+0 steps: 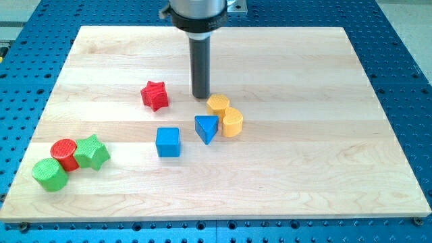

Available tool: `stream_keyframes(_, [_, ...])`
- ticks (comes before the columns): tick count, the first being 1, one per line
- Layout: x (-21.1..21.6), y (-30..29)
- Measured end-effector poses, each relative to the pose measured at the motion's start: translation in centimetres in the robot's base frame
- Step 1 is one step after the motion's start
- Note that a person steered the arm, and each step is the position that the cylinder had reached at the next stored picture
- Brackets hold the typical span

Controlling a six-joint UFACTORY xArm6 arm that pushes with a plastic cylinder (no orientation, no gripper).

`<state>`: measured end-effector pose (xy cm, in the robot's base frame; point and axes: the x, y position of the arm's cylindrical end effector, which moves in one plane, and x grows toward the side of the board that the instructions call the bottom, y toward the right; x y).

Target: Push the red star into the red circle

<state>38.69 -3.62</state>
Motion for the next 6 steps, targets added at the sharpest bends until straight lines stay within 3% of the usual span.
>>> stream_keyframes(1, [4.6, -6.9])
stream_keyframes(2, [7.3, -8.9])
stream_keyframes(3, [0.3, -4.9])
stream_keyframes(4, [1.8, -9.6])
stream_keyframes(5, [8.7, -11.8])
stream_keyframes(6, [6.2, -11.4])
